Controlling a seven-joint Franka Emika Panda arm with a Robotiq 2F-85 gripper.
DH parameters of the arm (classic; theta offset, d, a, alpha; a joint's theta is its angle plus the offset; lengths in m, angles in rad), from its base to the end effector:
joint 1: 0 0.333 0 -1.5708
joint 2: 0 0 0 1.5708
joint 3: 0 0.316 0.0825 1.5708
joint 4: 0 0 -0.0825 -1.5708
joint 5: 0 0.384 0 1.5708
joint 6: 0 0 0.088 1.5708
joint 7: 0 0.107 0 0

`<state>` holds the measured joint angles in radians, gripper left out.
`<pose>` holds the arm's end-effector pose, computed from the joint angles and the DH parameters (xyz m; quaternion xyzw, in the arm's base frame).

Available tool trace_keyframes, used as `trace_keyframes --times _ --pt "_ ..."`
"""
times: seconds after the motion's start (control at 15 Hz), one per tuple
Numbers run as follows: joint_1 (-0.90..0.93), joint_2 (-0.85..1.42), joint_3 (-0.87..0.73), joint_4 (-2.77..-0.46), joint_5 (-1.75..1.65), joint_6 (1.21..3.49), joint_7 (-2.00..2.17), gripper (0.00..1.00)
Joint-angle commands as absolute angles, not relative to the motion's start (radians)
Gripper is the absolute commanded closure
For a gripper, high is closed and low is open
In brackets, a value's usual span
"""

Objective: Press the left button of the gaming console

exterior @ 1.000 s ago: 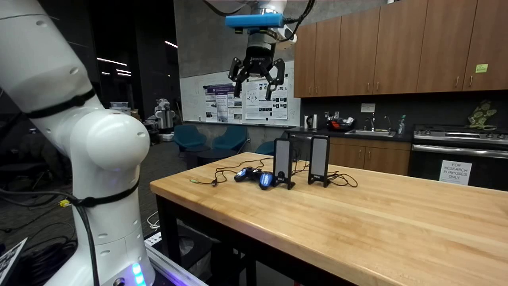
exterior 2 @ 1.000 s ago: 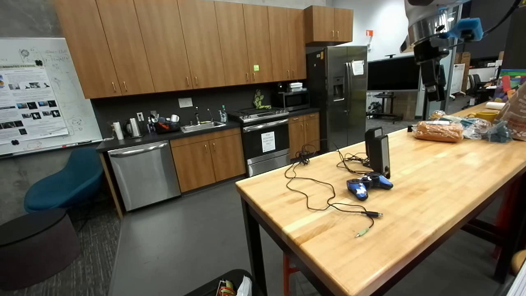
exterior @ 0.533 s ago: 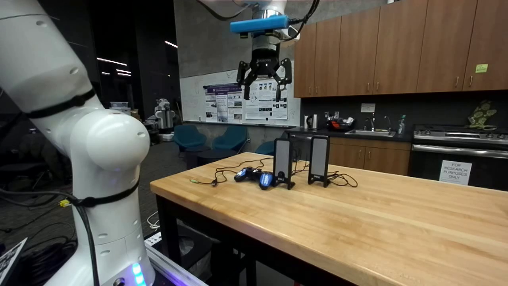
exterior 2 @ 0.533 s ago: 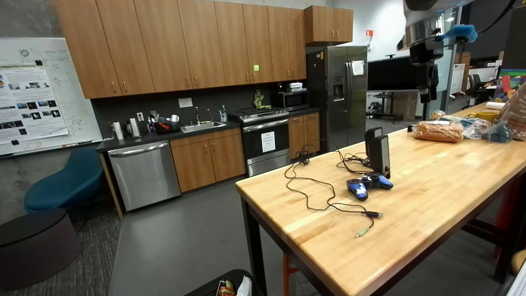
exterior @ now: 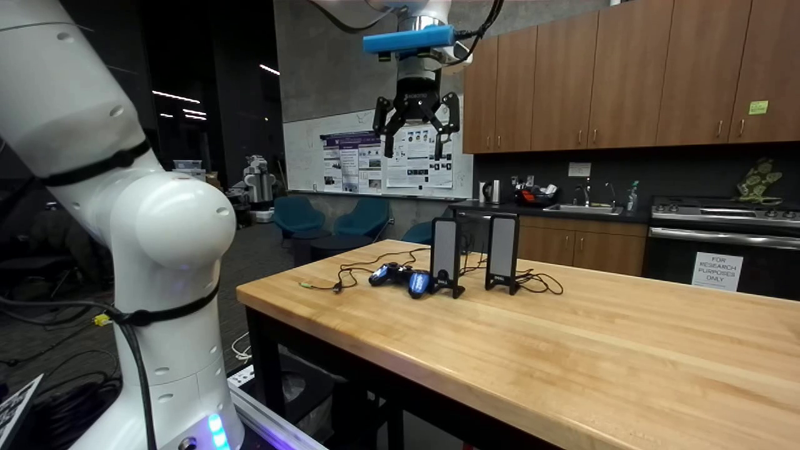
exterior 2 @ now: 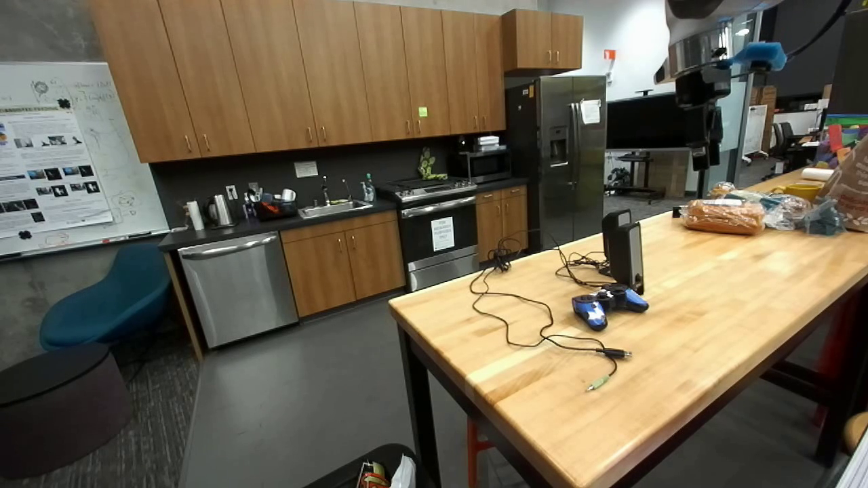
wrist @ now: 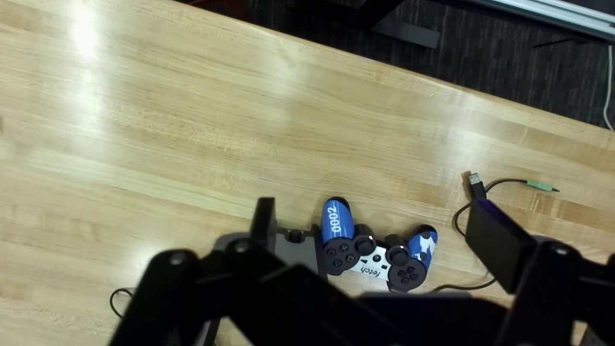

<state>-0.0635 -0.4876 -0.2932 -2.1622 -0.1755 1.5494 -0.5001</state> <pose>0.3570 -0.1738 0.5659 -0.9926 -0.0968 0.0728 0.0101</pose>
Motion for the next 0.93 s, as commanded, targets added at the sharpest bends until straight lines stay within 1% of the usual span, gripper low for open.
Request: trace_keyframes --times 0.0,0.4,0.73,0.87 --pt "-0.074 -0.489 -0.284 -2.167 -0.182 1.577 -0.509 0.00" --pt "-0.065 -0.494 -0.293 -2.184 -0.186 1.653 -0.582 0.00" --pt "-0.063 -0.490 -0.296 -2.183 -0.185 1.651 -0.685 0.00" --pt "-0.073 -0.485 -0.286 -2.180 -0.172 1.643 -0.660 0.00"
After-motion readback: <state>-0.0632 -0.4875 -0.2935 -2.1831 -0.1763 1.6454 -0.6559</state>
